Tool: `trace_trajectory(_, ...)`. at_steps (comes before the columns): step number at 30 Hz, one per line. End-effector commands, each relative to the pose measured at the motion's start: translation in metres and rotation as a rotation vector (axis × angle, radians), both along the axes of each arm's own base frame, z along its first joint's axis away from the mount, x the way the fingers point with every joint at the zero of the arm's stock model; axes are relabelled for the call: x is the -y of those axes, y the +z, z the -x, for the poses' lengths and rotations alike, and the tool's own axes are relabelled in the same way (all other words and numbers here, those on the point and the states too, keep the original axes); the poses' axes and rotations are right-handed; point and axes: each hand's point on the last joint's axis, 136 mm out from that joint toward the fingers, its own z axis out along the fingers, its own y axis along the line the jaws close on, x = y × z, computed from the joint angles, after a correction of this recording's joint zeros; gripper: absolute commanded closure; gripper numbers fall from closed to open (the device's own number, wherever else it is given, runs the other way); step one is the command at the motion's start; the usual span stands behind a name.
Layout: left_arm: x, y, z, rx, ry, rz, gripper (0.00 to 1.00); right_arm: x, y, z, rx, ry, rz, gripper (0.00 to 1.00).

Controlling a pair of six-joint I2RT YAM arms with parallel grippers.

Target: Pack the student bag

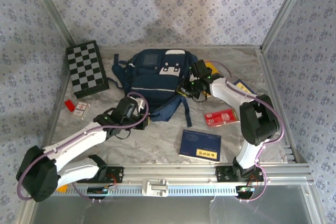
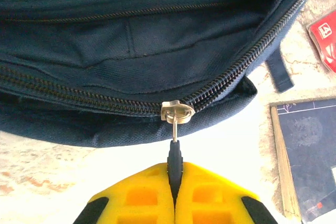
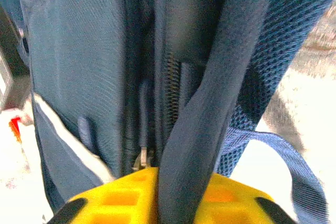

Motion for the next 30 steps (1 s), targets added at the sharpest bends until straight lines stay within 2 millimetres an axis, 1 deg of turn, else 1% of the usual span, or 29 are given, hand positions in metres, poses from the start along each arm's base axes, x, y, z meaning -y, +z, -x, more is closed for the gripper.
trace_trajectory(1, 0.032, 0.028, -0.006, 0.026, -0.058, 0.102, 1.0, 0.01, 0.016, -0.017, 0.077, 0.029, 0.064, 0.56)
trace_trajectory(2, 0.036, 0.03, -0.009, 0.038, -0.057, 0.106, 1.0, 0.011, 0.017, -0.014, 0.077, 0.038, 0.072, 0.48)
trace_trajectory(3, 0.04, 0.032, -0.012, 0.051, -0.05, 0.11, 1.0, 0.014, 0.019, -0.008, 0.074, 0.041, 0.085, 0.42)
trace_trajectory(5, 0.045, 0.034, -0.019, 0.056, -0.03, 0.127, 1.0, 0.022, 0.02, 0.008, 0.057, 0.029, 0.106, 0.34)
trace_trajectory(7, 0.052, 0.035, -0.022, 0.053, -0.032, 0.136, 1.0, 0.026, 0.026, 0.028, 0.051, 0.015, 0.076, 0.3)
trace_trajectory(9, 0.055, 0.034, -0.025, 0.056, -0.024, 0.125, 1.0, 0.026, 0.022, 0.053, 0.019, 0.005, 0.049, 0.27)
trace_trajectory(12, 0.064, 0.034, -0.026, 0.063, -0.039, 0.133, 1.0, 0.018, 0.023, 0.083, 0.003, 0.001, 0.035, 0.23)
trace_trajectory(14, 0.07, 0.033, -0.025, 0.058, -0.053, 0.131, 1.0, 0.005, 0.022, 0.094, -0.007, -0.016, -0.021, 0.19)
trace_trajectory(16, 0.076, 0.034, -0.023, 0.056, -0.068, 0.127, 1.0, -0.011, 0.018, 0.097, -0.029, -0.034, -0.092, 0.18)
trace_trajectory(19, 0.084, 0.036, -0.02, 0.068, -0.093, 0.119, 1.0, -0.024, 0.011, 0.096, -0.052, -0.074, -0.107, 0.16)
trace_trajectory(22, 0.085, 0.034, -0.018, 0.062, -0.098, 0.107, 1.0, -0.031, 0.003, 0.089, -0.066, -0.138, -0.131, 0.16)
trace_trajectory(23, 0.085, 0.034, -0.018, 0.061, -0.096, 0.104, 1.0, -0.031, -0.001, 0.087, -0.075, -0.159, -0.125, 0.16)
trace_trajectory(26, 0.083, 0.036, -0.017, 0.07, -0.094, 0.106, 1.0, -0.033, -0.016, 0.083, -0.095, -0.186, -0.102, 0.2)
trace_trajectory(30, 0.083, 0.039, -0.016, 0.081, -0.106, 0.104, 1.0, -0.033, -0.034, 0.083, -0.111, -0.205, -0.034, 0.28)
